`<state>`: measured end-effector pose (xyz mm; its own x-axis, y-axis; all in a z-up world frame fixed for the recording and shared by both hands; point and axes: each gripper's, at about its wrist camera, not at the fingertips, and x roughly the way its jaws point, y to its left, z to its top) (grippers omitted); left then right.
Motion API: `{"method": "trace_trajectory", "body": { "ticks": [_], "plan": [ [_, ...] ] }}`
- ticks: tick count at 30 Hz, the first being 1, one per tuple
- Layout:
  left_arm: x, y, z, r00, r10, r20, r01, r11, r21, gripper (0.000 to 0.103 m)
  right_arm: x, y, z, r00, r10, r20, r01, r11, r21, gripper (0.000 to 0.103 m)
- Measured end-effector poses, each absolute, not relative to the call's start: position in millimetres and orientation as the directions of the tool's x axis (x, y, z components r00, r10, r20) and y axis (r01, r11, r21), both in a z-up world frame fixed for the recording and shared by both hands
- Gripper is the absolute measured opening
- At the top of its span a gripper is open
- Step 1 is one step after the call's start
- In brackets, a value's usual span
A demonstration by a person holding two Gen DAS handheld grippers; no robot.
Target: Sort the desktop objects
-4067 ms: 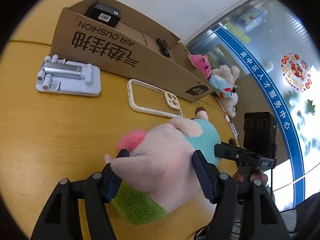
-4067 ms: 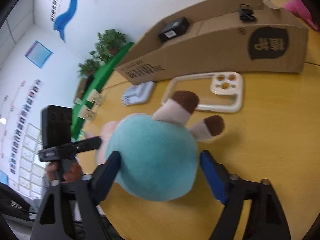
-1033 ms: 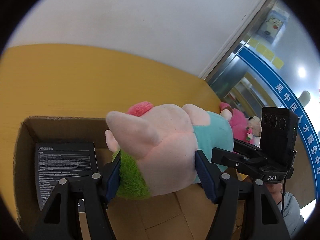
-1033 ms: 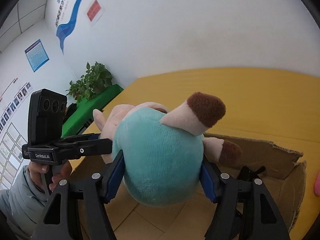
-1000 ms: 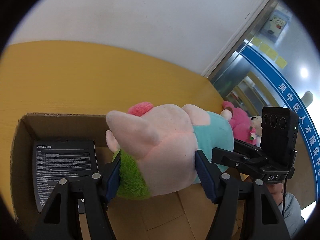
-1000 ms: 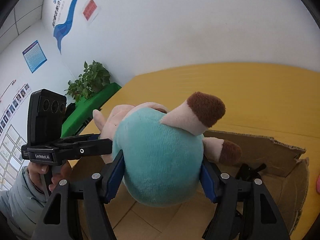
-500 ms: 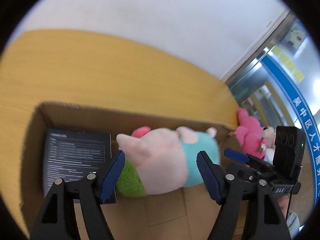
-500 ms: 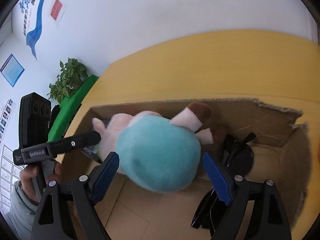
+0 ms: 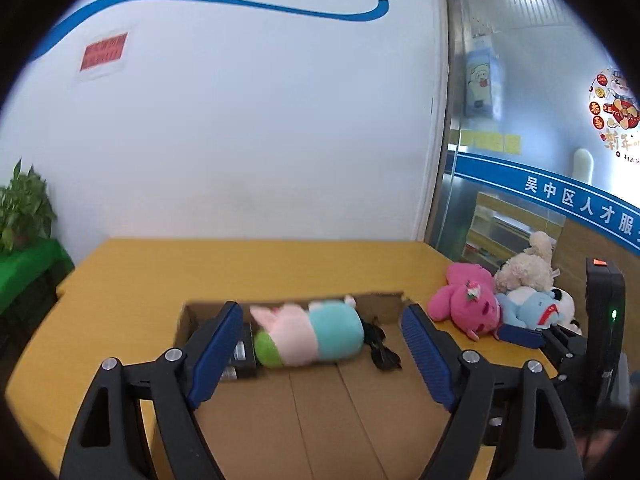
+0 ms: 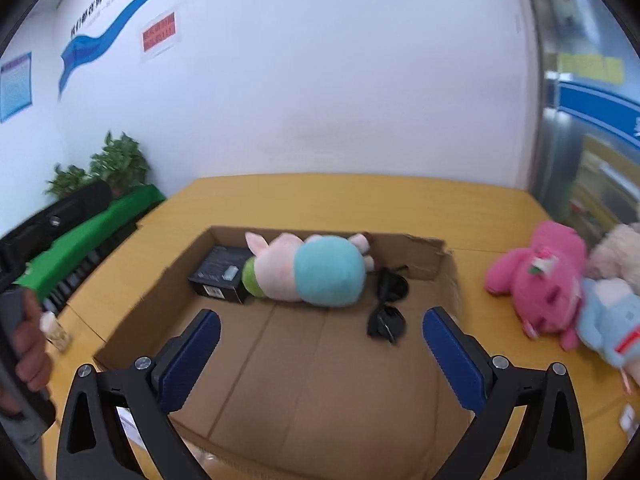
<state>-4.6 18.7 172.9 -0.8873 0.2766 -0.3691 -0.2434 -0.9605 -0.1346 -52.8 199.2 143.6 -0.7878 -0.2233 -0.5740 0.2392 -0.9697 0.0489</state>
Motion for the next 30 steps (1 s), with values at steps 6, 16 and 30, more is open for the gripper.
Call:
{"method": "trace_trajectory", "body": {
  "ticks": [6,16,30],
  "plan": [
    [29.6,20.1,145.0,-0.876,0.238,-0.42,-0.212,-0.971,-0.11,0.082,9.5,172.2,128.0,-0.843,-0.072,-0.533,0.203,-0.961,-0.19,0.103],
    [56.6,22.9,142.0,-0.872,0.244,-0.425,-0.212,-0.97,-0.121,0.082,41.3,184.7,122.6,-0.822,-0.125,-0.555,0.194,-0.979,-0.068,0.103],
    [51.6,26.3,117.4,-0.84,0.239,-0.488,-0.212,-0.971,-0.111,0.082,55.1,189.8,110.5,-0.81,-0.123,-0.573,0.169,-0.985,-0.026,0.103]
  ]
}}
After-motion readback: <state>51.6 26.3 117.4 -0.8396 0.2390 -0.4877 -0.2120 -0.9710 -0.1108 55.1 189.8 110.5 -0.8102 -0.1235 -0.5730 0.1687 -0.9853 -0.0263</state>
